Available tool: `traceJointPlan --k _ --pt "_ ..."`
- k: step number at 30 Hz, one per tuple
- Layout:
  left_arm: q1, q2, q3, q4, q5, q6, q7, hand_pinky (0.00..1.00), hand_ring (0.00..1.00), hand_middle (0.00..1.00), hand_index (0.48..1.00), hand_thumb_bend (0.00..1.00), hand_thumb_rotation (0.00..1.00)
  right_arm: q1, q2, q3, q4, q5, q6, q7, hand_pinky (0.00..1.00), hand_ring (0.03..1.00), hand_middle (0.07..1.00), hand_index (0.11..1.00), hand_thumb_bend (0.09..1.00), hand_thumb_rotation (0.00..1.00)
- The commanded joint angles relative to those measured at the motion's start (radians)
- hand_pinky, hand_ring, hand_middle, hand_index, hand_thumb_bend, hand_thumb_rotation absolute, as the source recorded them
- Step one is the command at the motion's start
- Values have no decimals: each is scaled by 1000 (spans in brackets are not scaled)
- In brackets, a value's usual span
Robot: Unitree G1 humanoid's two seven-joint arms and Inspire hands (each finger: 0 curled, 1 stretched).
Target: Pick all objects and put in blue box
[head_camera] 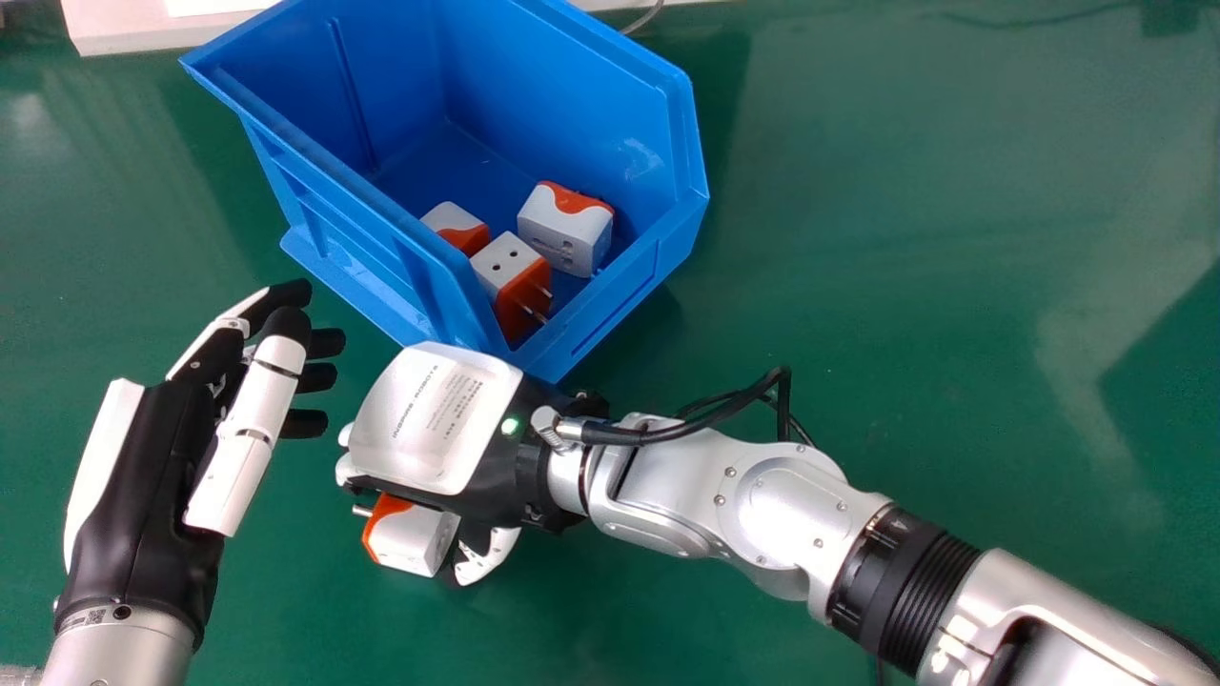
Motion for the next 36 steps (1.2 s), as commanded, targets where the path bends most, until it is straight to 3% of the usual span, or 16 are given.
traceJointPlan --k 1,8,17,23,27,31,33,36 --pt "6 -6 -5 -34 7 -2 8 685 769 779 849 419 898 -6 13 0 -8 3 1 -26 714 807 845 764 350 399" --pt "18 -13 -7 -42 7 -2 10 683 768 778 849 418 899 -23 14 27 12 -29 1 -62 713 804 840 757 349 360" --pt "58 -24 -8 -74 8 -7 7 682 768 779 849 425 896 -14 18 29 21 -23 -5 -83 705 801 833 752 349 328" --pt "80 -31 -13 -99 10 -4 7 683 768 780 850 430 896 -11 25 31 40 -19 -13 -109 697 785 816 737 397 227" --pt "101 -37 -15 -120 6 -3 6 684 768 780 850 436 895 6 42 11 70 11 4 -123 600 706 751 682 453 149" --pt "120 -42 -18 -135 3 -3 6 684 768 780 850 439 895 31 37 -5 68 35 6 -163 501 636 693 613 473 144" --pt "125 -45 -20 -141 2 -1 6 685 769 781 851 443 896 23 25 -2 65 39 -10 -174 258 346 400 542 494 130" --pt "132 -49 -22 -152 0 4 7 687 769 782 851 444 896 6 11 2 64 43 -38 -178 136 200 254 506 505 123"
